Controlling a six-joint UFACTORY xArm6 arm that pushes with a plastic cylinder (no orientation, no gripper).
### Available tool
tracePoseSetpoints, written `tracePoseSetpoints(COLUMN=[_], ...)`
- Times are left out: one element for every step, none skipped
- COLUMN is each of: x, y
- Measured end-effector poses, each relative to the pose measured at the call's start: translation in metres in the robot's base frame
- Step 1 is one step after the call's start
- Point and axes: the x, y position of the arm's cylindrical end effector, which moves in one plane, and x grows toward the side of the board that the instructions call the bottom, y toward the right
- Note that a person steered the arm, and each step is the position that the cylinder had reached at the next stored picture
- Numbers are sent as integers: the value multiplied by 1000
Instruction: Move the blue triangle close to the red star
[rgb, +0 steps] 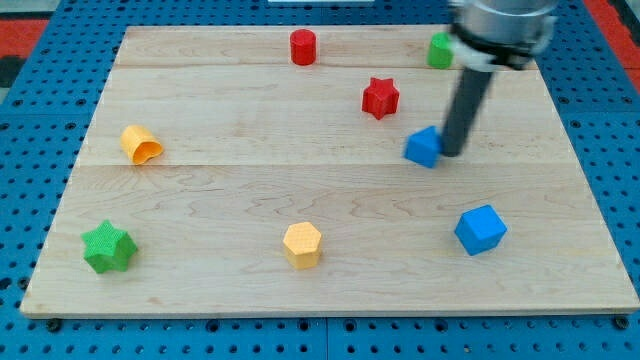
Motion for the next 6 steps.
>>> tracePoseSetpoints(x=[0,13,49,38,18,-1], y=[-14,-7,-7,-48,-45,-42])
